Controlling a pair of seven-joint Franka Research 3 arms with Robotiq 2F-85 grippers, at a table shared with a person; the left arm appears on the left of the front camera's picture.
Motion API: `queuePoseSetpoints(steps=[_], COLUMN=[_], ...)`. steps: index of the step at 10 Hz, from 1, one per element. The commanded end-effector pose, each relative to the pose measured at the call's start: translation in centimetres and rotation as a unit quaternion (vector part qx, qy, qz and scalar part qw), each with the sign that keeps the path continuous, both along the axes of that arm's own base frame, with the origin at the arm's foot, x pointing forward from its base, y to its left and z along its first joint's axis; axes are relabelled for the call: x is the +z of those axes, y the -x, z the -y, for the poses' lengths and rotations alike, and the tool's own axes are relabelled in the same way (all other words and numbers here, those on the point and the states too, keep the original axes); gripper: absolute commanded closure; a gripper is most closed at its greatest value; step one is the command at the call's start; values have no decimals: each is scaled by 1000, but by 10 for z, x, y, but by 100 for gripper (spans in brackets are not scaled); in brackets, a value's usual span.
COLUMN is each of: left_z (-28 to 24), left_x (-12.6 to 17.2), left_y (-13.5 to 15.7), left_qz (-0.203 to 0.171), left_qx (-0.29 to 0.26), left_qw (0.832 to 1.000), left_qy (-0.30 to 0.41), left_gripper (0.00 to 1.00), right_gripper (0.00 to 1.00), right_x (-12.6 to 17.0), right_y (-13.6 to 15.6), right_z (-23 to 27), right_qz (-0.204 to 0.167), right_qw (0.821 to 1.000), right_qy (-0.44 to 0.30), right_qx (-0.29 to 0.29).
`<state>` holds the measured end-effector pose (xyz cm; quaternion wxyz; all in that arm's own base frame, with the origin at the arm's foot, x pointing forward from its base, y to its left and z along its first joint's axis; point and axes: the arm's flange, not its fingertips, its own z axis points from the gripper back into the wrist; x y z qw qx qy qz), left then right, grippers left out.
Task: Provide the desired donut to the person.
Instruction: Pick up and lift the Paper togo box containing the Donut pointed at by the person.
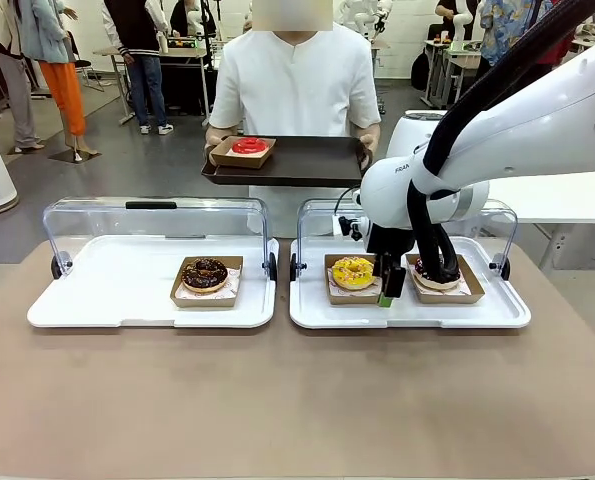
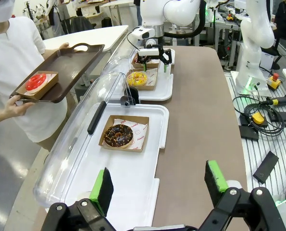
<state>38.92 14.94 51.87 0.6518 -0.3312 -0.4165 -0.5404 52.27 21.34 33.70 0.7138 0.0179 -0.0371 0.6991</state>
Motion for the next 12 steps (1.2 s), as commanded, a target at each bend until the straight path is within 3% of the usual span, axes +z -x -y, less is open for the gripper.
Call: queuePoseSetpoints(steps=[1, 8, 11, 12], left_z=[0, 0, 0, 0], left_x=[2, 2, 2, 2], left_y=[-1, -1, -1, -1], left_qz=[8, 8, 8, 8], left_qx=[1, 1, 1, 1], left_qw=[1000, 1000, 1000, 1000], left_qy=[9, 9, 9, 9], left_gripper=[0, 0, 0, 0], right_gripper=[0, 0, 13, 11], right_x=[-4, -15, -16, -17], right_y=[-5, -13, -12, -12], right_z=[0, 3, 3, 3], right_qz=[-5, -16, -25, -28], right_qw=[1000, 1000, 999, 999], right_qy=[20, 24, 27, 28], right_qx=[-1, -11, -10, -12])
